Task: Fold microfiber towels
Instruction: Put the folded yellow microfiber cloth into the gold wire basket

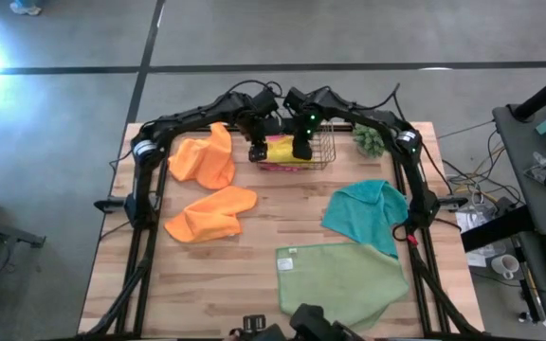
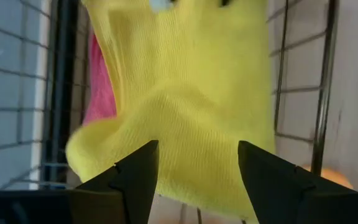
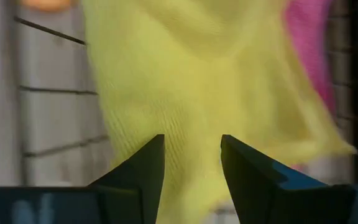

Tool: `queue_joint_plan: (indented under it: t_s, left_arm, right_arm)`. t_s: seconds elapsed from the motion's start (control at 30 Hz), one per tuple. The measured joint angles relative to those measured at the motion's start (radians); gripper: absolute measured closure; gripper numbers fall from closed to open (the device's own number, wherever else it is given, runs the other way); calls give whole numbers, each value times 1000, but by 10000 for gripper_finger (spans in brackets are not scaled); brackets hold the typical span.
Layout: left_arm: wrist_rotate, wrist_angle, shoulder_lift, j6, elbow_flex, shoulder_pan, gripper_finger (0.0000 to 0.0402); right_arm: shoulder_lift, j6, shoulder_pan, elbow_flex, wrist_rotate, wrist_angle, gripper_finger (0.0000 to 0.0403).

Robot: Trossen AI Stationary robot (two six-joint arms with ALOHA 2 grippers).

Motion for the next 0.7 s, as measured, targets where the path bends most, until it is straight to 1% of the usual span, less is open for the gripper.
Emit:
queue_joint_plan:
  t_s: [0.07, 0.1, 0.27, 0.43, 0.57, 0.7]
  left_arm:
    - [1, -7, 12, 0, -1, 0, 198]
    - [6, -12, 17, 1, -1, 0, 198]
    - [71, -9, 40, 4, -1, 0, 198]
    - [85, -28, 77, 4, -1, 0, 198]
    - [111, -61, 87, 4, 1, -1, 198]
    - [113, -66, 89, 1, 6, 0, 198]
  right_arm:
    - [17, 0, 6, 2, -50, 2, 261]
    - [27, -5, 7, 2, -56, 0, 263]
    - [92, -25, 8, 5, -57, -2, 272]
    - [139, -25, 8, 11, -78, -35, 275]
    - [135, -26, 8, 12, -76, -47, 275]
    - [97, -46, 4, 8, -45, -72, 275]
